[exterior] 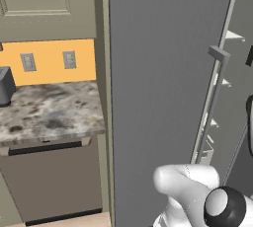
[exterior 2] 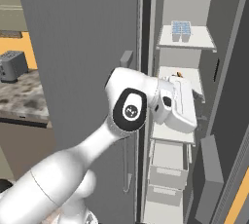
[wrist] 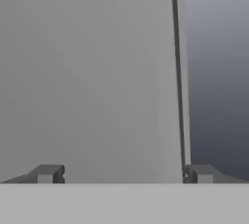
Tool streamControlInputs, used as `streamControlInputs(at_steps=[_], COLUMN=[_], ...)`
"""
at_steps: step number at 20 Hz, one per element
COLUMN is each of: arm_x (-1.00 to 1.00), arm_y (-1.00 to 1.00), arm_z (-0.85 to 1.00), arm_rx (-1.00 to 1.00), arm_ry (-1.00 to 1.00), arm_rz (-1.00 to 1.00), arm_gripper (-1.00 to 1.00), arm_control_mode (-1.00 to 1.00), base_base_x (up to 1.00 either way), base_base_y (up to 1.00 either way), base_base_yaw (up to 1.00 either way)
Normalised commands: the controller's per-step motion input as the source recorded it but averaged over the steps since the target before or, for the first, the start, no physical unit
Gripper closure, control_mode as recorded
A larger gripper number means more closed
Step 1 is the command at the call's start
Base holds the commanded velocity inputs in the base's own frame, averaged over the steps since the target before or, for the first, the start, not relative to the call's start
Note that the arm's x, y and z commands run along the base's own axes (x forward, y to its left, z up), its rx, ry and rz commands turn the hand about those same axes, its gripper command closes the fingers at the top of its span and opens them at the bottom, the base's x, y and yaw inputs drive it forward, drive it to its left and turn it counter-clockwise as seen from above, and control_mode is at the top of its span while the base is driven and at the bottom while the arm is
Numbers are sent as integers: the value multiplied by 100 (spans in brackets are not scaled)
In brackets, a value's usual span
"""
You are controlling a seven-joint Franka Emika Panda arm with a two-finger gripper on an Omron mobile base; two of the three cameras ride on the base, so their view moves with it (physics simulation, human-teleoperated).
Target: Open the freezer door, pick up the ice cube tray from the freezer, and place it on the dining counter.
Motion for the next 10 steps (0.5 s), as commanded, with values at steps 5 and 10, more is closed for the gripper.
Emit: streamControlInputs(at_steps=[5,10], arm_x=[-1,-10], arm_y=[89,85], arm_z=[5,1], arm_rx=[-2,-1], arm_ry=[2,1], arm_rz=[6,23], arm_gripper=[-100,-100], arm_control_mode=[-100,-100], base_base_x=[0,0], base_base_y=[0,0], base_base_yaw=[0,0])
